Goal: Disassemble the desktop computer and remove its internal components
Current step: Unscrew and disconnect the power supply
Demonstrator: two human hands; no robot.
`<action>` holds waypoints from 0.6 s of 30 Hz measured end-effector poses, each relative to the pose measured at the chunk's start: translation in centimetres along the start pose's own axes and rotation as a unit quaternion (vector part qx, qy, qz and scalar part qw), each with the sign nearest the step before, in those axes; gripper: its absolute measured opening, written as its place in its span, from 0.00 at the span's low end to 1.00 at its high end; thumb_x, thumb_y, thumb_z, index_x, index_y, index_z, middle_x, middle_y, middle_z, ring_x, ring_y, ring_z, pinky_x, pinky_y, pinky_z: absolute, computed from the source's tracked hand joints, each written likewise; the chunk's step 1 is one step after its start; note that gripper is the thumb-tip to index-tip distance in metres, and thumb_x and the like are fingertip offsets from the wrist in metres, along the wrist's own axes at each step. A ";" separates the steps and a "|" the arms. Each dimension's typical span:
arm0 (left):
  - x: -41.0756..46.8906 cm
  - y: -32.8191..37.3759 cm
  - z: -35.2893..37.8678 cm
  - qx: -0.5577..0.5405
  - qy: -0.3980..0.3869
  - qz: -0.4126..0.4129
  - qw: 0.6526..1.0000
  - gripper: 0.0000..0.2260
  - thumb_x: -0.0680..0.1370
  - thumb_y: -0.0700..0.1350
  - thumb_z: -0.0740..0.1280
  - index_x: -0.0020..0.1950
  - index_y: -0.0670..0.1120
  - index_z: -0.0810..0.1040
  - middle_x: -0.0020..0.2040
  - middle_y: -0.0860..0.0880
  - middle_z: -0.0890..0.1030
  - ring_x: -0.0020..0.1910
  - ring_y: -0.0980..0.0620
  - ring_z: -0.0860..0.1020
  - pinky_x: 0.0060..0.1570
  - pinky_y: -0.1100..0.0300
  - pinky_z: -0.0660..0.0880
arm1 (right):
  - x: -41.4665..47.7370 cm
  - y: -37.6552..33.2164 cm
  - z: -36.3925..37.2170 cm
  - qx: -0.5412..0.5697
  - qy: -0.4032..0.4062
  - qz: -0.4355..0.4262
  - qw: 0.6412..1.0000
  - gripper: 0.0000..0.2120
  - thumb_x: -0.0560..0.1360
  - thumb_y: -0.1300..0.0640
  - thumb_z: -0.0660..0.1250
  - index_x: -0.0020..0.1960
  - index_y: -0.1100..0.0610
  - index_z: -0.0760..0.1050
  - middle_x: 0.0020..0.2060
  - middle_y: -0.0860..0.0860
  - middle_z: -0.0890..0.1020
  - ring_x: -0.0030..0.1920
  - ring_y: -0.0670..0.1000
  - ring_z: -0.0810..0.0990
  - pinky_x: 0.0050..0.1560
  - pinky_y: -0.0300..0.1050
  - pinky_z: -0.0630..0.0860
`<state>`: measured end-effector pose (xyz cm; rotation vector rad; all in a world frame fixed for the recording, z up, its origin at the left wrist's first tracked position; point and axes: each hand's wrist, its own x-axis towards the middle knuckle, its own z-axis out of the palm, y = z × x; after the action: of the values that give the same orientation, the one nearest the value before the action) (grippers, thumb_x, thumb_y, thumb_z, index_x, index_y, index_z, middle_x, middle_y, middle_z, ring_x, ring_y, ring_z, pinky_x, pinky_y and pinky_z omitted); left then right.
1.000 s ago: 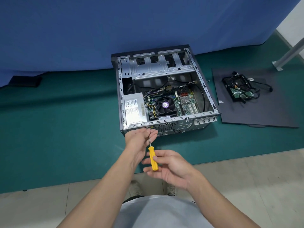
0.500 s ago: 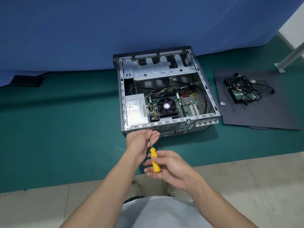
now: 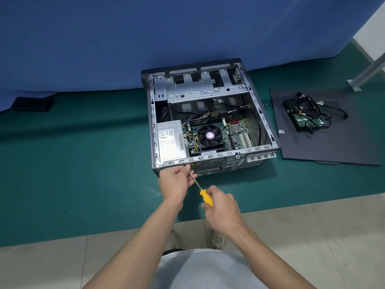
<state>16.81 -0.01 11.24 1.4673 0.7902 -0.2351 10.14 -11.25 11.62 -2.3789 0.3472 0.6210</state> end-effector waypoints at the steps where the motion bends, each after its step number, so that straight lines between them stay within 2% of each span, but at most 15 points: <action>1: 0.0 -0.1 0.0 0.016 0.002 0.011 1.000 0.09 0.78 0.38 0.68 0.38 0.41 0.81 0.38 0.41 0.84 0.39 0.46 0.85 0.41 0.56 0.82 | 0.1 0.3 -0.1 -0.006 -0.003 0.001 1.000 0.07 0.77 0.55 0.63 0.54 0.51 0.71 0.44 0.53 0.78 0.45 0.57 0.75 0.41 0.44 0.69; 6: 0.2 -0.2 -0.3 0.068 0.005 0.051 0.996 0.12 0.79 0.40 0.68 0.35 0.45 0.81 0.33 0.45 0.84 0.37 0.47 0.85 0.45 0.53 0.82 | 0.6 1.9 -0.2 0.030 -0.007 0.047 0.998 0.05 0.74 0.64 0.59 0.45 0.55 0.68 0.40 0.55 0.77 0.41 0.57 0.71 0.36 0.46 0.65; 8: 0.2 -0.3 -0.3 0.089 0.002 0.066 0.994 0.13 0.79 0.40 0.67 0.34 0.47 0.81 0.33 0.47 0.84 0.37 0.49 0.85 0.46 0.52 0.82 | 0.6 2.0 -0.6 0.086 0.017 0.072 0.994 0.05 0.73 0.61 0.61 0.39 0.55 0.68 0.35 0.52 0.77 0.36 0.52 0.71 0.32 0.47 0.64; 12: -0.2 -0.8 -0.8 0.141 -0.012 0.105 0.984 0.13 0.79 0.42 0.67 0.35 0.52 0.80 0.34 0.50 0.84 0.39 0.52 0.84 0.50 0.51 0.81 | 1.1 1.1 -1.7 0.194 0.086 0.074 0.974 0.18 0.72 0.52 0.69 0.30 0.54 0.63 0.23 0.45 0.69 0.27 0.49 0.66 0.31 0.45 0.62; 14: -0.8 -0.9 -1.0 0.220 -0.039 0.173 0.959 0.10 0.80 0.45 0.66 0.39 0.51 0.82 0.36 0.52 0.84 0.40 0.52 0.84 0.50 0.51 0.80 | 1.5 0.6 -2.6 0.242 0.102 0.059 0.963 0.20 0.72 0.49 0.70 0.30 0.54 0.64 0.20 0.44 0.68 0.25 0.47 0.66 0.30 0.44 0.63; 16: -1.5 -1.0 -0.9 0.307 -0.067 0.281 0.907 0.09 0.80 0.46 0.66 0.44 0.46 0.84 0.37 0.50 0.85 0.40 0.50 0.83 0.47 0.52 0.79 | 1.8 0.1 -3.5 0.270 0.105 0.028 0.957 0.17 0.72 0.47 0.71 0.32 0.53 0.69 0.22 0.43 0.72 0.24 0.43 0.67 0.29 0.40 0.64; 18: -2.0 -0.6 -0.4 0.360 -0.082 0.386 0.845 0.08 0.80 0.45 0.66 0.47 0.44 0.84 0.37 0.48 0.85 0.36 0.48 0.81 0.41 0.52 0.78 | 2.1 -0.3 -4.4 0.283 0.105 -0.006 0.953 0.09 0.72 0.47 0.71 0.36 0.50 0.76 0.30 0.39 0.79 0.31 0.40 0.75 0.33 0.36 0.69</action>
<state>14.85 -0.38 12.00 2.3198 -0.1187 -0.0257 13.62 -14.05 13.71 -1.8872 0.5241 0.2143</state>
